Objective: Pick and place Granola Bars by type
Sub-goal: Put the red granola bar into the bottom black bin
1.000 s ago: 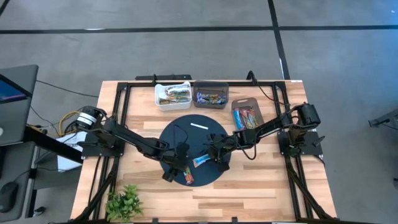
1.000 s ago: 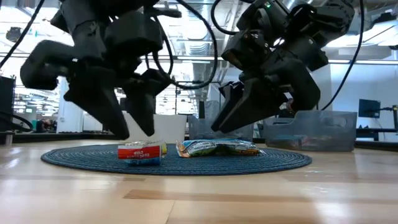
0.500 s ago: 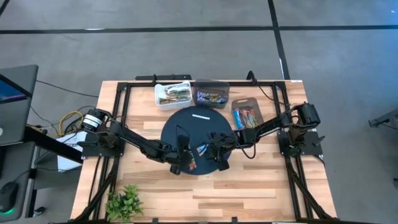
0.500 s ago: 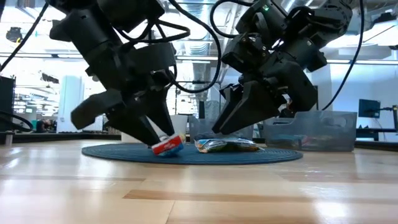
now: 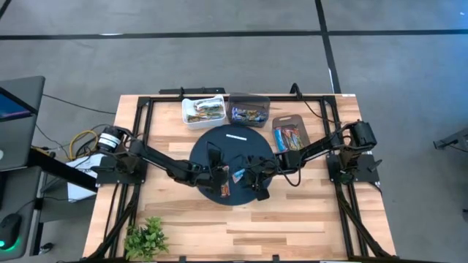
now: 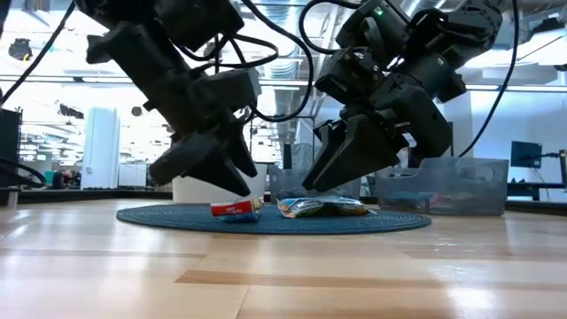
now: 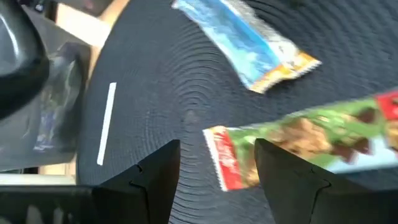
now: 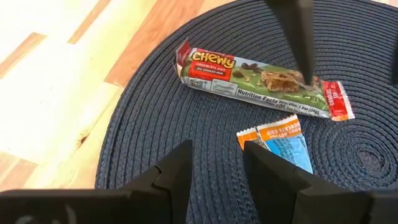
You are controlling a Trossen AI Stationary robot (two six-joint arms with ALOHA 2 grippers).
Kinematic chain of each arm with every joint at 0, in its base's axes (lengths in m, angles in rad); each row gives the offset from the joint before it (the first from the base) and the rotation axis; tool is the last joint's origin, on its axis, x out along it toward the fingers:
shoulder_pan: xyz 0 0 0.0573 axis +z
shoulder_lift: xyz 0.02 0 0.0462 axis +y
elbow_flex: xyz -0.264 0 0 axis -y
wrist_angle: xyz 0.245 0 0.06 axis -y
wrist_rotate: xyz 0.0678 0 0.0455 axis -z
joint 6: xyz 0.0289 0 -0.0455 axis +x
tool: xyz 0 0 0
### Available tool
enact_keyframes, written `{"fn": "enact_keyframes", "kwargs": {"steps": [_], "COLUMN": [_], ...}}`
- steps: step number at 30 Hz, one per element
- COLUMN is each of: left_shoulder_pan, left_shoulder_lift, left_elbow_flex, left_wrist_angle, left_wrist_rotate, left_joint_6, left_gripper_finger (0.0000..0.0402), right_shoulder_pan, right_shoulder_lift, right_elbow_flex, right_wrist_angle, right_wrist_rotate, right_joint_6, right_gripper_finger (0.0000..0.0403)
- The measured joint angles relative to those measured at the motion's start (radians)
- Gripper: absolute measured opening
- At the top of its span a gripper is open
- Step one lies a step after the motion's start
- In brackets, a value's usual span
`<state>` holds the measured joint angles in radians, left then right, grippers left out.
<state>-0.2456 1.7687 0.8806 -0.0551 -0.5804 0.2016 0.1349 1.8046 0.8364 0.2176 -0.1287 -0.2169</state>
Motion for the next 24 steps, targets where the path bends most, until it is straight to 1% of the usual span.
{"fn": "enact_keyframes", "kwargs": {"steps": [5, 8, 10, 12, 14, 17, 20, 22, 24], "left_shoulder_pan": [0.040, 0.038, 0.029, 0.021, 0.012, 0.001, -0.009, -0.010, -0.012], "left_shoulder_lift": [-0.001, -0.009, -0.012, -0.018, -0.018, -0.022, -0.022, -0.022, -0.023], "left_elbow_flex": [0.000, 0.000, 0.000, 0.000, 0.000, 0.002, 0.003, 0.004, 0.004], "left_wrist_angle": [0.003, -0.087, -0.139, -0.198, -0.216, -0.215, -0.215, -0.224, -0.236], "left_wrist_rotate": [-0.001, 0.000, 0.024, 0.073, 0.147, 0.274, 0.377, 0.423, 0.436], "left_joint_6": [-0.017, -0.057, -0.105, -0.158, -0.206, -0.257, -0.307, -0.331, -0.347], "left_gripper_finger": [0.0202, 0.0202, 0.0202, 0.0202, 0.0202, 0.0202, 0.0202, 0.0202, 0.0202], "right_shoulder_pan": [0.000, 0.000, 0.000, 0.000, 0.000, 0.000, 0.003, 0.009, 0.013], "right_shoulder_lift": [0.000, 0.000, 0.000, 0.000, 0.000, 0.000, 0.002, 0.032, 0.060], "right_elbow_flex": [0.000, 0.000, 0.000, 0.000, 0.000, 0.000, 0.000, 0.003, 0.005], "right_wrist_angle": [0.006, 0.015, 0.028, 0.054, 0.082, 0.133, 0.209, 0.280, 0.299], "right_wrist_rotate": [0.000, 0.000, 0.000, 0.000, 0.000, -0.001, -0.001, -0.001, -0.008], "right_joint_6": [0.000, 0.000, -0.001, -0.001, -0.001, -0.002, -0.002, -0.003, -0.022], "right_gripper_finger": [0.0138, 0.0138, 0.0138, 0.0138, 0.0138, 0.0138, 0.0138, 0.0138, 0.0138]}}
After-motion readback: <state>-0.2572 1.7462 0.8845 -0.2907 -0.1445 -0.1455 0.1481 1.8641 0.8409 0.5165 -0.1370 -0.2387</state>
